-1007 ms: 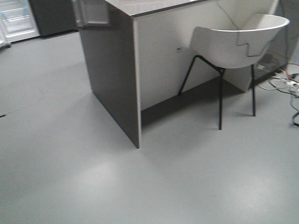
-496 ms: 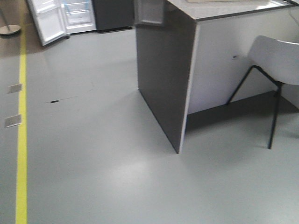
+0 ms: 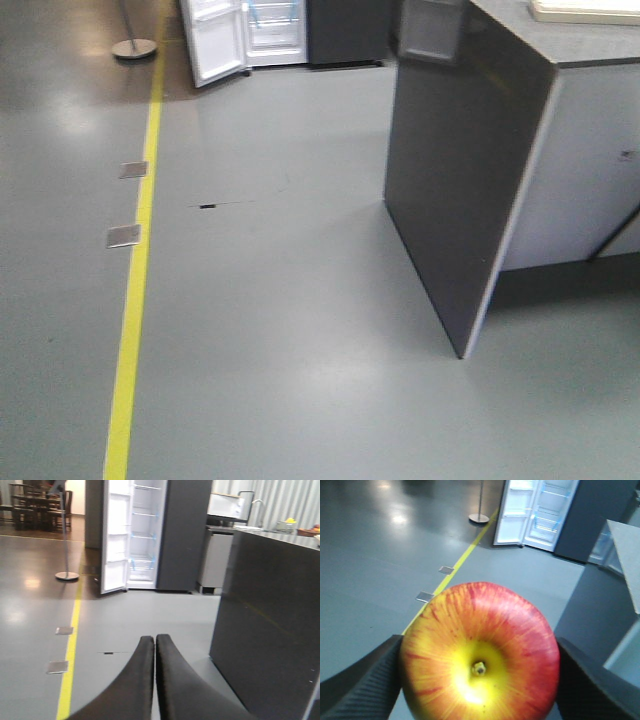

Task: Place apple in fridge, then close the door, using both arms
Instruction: 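Drive toward the open white refrigerator carrying the apple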

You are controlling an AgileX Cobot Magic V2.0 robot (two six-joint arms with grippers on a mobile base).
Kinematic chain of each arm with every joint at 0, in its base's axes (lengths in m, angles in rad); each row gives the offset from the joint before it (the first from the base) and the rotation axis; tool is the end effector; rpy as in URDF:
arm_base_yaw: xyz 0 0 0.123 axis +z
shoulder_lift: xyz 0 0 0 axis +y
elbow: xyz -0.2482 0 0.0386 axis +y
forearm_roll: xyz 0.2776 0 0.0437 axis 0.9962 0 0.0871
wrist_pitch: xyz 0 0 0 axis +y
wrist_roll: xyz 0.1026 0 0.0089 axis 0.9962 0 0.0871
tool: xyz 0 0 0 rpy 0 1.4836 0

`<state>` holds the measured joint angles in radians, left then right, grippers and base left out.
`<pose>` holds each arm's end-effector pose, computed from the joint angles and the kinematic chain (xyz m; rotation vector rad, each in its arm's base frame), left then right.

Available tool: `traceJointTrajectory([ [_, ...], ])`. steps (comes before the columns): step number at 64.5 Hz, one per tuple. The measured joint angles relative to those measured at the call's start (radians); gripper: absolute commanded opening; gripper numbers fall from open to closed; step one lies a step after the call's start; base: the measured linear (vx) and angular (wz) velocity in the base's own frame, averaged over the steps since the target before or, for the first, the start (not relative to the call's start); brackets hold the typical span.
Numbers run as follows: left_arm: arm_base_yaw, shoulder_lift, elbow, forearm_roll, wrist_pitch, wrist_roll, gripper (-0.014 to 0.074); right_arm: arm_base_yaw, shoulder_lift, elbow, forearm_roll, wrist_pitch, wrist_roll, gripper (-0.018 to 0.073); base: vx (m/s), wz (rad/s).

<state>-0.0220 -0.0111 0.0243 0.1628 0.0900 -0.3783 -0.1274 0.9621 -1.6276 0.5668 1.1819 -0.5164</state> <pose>0.1325 -0.0014 0.1973 -0.1653 1.5797 -0.1744 0.1697 0.0299 0.5224 -0.4812 1.8307 0.2263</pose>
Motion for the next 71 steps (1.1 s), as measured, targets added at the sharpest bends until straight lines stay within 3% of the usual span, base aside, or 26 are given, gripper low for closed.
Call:
traceJointTrajectory([
  [30,0.0,0.0,0.0,0.0,0.0,0.0,-0.0007,0.0,0.0,0.0,0.0,0.0,0.0,0.013,0.11,0.33],
  [71,0.0,0.0,0.0,0.0,0.0,0.0,-0.0007,0.0,0.0,0.0,0.0,0.0,0.0,0.013,0.14,0.1],
])
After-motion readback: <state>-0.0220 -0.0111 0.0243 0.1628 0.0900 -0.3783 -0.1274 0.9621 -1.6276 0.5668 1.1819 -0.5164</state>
